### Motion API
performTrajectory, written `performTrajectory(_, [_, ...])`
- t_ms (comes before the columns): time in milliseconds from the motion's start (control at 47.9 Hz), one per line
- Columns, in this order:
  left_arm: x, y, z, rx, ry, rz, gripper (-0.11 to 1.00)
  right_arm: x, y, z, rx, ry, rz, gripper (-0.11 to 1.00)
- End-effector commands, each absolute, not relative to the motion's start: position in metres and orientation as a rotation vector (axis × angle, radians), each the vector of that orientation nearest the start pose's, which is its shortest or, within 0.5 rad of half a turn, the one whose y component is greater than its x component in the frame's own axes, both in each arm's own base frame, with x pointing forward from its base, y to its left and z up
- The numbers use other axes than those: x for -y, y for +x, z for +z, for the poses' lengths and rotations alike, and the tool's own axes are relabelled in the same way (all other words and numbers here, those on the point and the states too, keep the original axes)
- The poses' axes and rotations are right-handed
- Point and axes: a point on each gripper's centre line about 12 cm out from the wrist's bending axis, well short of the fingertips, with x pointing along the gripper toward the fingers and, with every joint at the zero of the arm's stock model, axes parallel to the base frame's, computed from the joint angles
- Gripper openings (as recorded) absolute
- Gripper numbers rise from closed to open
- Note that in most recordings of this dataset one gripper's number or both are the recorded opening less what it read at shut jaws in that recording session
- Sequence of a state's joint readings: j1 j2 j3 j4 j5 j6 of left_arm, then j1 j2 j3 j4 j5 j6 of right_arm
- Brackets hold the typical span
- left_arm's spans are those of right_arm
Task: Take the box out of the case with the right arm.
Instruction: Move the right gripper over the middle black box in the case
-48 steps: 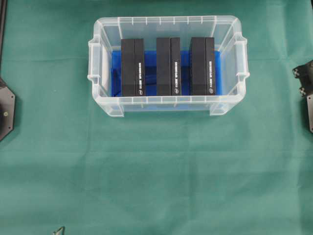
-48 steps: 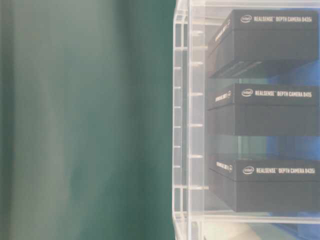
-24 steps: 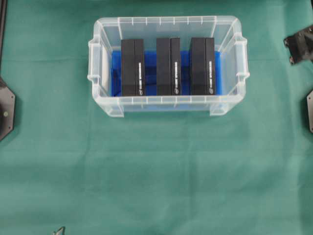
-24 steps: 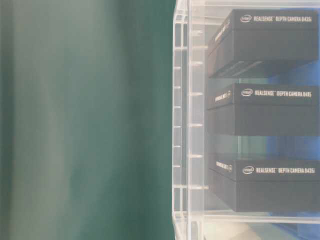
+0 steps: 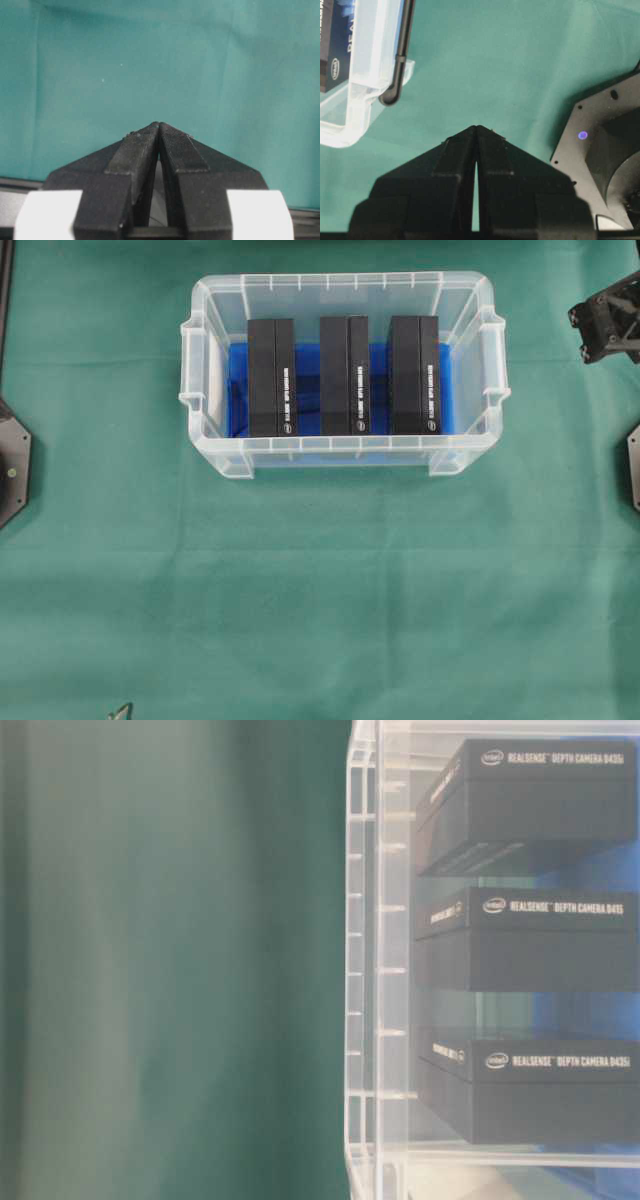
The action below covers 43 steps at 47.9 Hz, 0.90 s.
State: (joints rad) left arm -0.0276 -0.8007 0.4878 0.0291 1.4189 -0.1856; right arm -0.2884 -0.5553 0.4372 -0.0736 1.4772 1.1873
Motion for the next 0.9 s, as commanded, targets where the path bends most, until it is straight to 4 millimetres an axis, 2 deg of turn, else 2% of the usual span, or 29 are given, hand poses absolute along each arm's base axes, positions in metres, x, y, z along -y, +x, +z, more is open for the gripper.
performTrajectory(0, [0.0015,0.1662,0.3715,-1.083,-0.131,0.099,0.02,0.0706,0.2038,0.3390,-1.004,1.122,-1.073,0.00])
performTrajectory(104, [0.0015,0.1662,0.3715,-1.083,-0.131,0.099,0.02,0.0707,0.2037,0.3386,-1.004,1.123,-1.077,0.01])
performTrajectory(167, [0.0015,0.1658,0.3718,-1.082,-0.132,0.099,0.02,0.0707,0.2038,0.3372,-1.004,1.129,-1.085,0.09])
performTrajectory(230, [0.0013,0.1660,0.3714,-1.085,-0.133,0.101,0.02,0.0716,0.2035,0.3355,-0.995,1.142,-1.108,0.23])
performTrajectory(396, [0.0015,0.1660,0.3714,-1.085,-0.132,0.100,0.02,0.0738,0.2022,0.3333,-0.965,1.172,-1.166,0.75])
performTrajectory(480, [0.0015,0.1660,0.3714,-1.085,-0.134,0.101,0.02,0.0750,0.2018,0.3335,-0.959,1.165,-1.174,0.92])
performTrajectory(876, [0.0015,0.1668,0.3709,-1.088,-0.135,0.102,0.02,0.0753,0.2003,0.3324,-0.966,1.165,-1.195,0.91])
